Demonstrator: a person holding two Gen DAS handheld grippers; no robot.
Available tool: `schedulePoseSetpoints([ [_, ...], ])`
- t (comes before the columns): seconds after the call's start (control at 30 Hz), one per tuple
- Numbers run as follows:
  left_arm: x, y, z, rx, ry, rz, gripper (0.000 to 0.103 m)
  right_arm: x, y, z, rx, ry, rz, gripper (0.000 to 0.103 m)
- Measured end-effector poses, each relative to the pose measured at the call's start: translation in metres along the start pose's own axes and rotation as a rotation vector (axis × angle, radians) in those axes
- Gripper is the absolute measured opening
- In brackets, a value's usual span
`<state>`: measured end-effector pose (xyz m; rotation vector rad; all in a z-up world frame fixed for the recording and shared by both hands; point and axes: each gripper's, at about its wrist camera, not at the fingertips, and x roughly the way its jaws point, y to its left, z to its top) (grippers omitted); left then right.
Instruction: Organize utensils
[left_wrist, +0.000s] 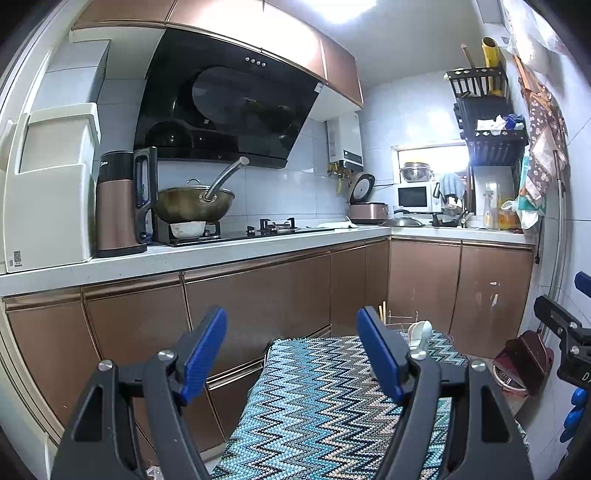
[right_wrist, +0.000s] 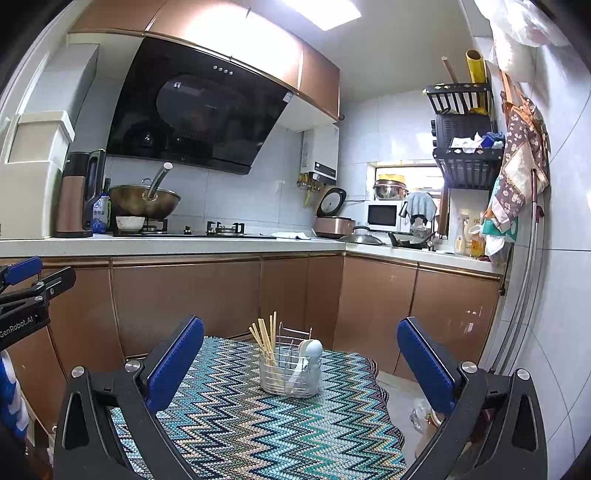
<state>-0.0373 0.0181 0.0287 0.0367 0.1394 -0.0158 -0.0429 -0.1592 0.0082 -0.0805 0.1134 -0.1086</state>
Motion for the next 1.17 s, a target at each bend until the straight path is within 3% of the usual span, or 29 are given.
schedulePoseSetpoints([
  [1.17, 0.0037, 0.0003, -0.0054, 0.006, 0.023, -0.01, 0.072, 0.0, 0.0009, -0.0025, 0.0, 0.003, -0.002, 0.103],
])
